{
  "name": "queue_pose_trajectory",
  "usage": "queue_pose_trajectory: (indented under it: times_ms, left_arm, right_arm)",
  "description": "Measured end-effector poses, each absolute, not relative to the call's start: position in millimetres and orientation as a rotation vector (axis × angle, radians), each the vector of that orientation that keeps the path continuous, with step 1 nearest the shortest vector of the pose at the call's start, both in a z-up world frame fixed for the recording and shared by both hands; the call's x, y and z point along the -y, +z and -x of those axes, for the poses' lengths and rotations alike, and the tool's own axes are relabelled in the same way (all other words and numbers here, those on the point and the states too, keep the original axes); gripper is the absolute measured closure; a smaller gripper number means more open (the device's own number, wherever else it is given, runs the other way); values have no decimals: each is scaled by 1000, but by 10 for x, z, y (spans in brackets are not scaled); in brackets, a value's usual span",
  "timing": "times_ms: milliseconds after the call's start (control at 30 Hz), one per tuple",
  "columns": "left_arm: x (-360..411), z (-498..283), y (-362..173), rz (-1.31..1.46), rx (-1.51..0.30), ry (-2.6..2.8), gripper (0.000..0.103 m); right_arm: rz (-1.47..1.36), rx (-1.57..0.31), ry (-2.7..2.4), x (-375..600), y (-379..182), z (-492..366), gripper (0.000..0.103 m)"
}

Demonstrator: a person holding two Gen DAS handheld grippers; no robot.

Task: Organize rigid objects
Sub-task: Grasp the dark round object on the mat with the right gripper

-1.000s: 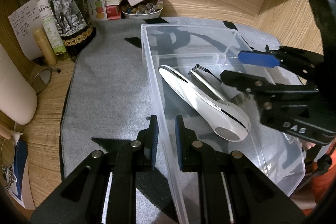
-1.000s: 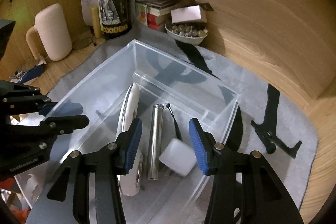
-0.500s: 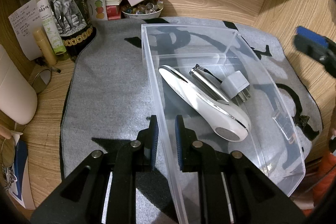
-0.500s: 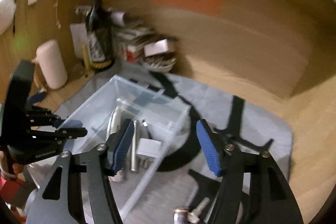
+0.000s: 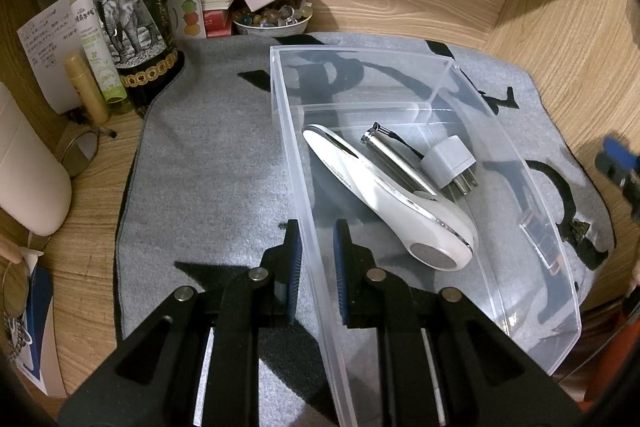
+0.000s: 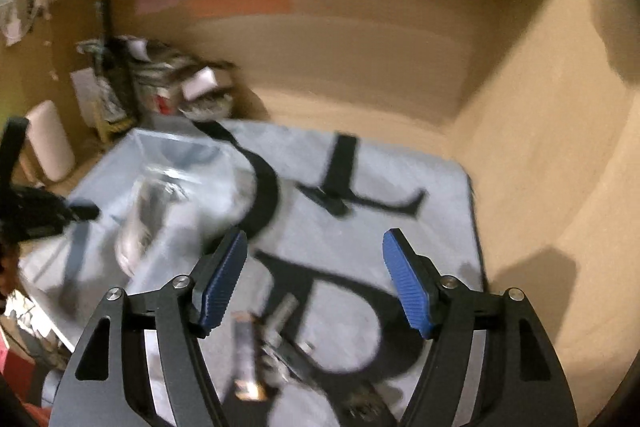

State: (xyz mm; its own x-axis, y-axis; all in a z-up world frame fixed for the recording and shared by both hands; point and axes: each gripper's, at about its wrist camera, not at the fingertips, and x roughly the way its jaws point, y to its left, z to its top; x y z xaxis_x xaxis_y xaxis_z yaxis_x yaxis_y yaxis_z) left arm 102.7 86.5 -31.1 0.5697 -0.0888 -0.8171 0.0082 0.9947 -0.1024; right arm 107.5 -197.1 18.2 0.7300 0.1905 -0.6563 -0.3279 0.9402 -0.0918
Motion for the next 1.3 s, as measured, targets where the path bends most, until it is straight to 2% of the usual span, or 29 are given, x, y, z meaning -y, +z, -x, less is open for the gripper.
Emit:
queue_pose_trajectory:
  times_ms: [433,467,533,600,1300]
  left_arm:
    - [-848,-1019,-316,76,-962,-42,89]
    - [-847,-1020,-317,76,-962,-42,89]
    - [-846,-1021,-316,75,-962,-42,89]
    - [-849,-1021,-317,75,-960,-42,89]
    - [-836,-1023,-323,76,-958,-43,89]
  right_arm:
    - [41,-879,199,2531,-484,-787,37]
    - [33,-884,198,2539,-512,-777,40]
    - [16,-902,205,2569,-572,-761,58]
    - [6,-919,208,2590,-609,-758,72]
    - [90,-676,365,1969,97,-889,72]
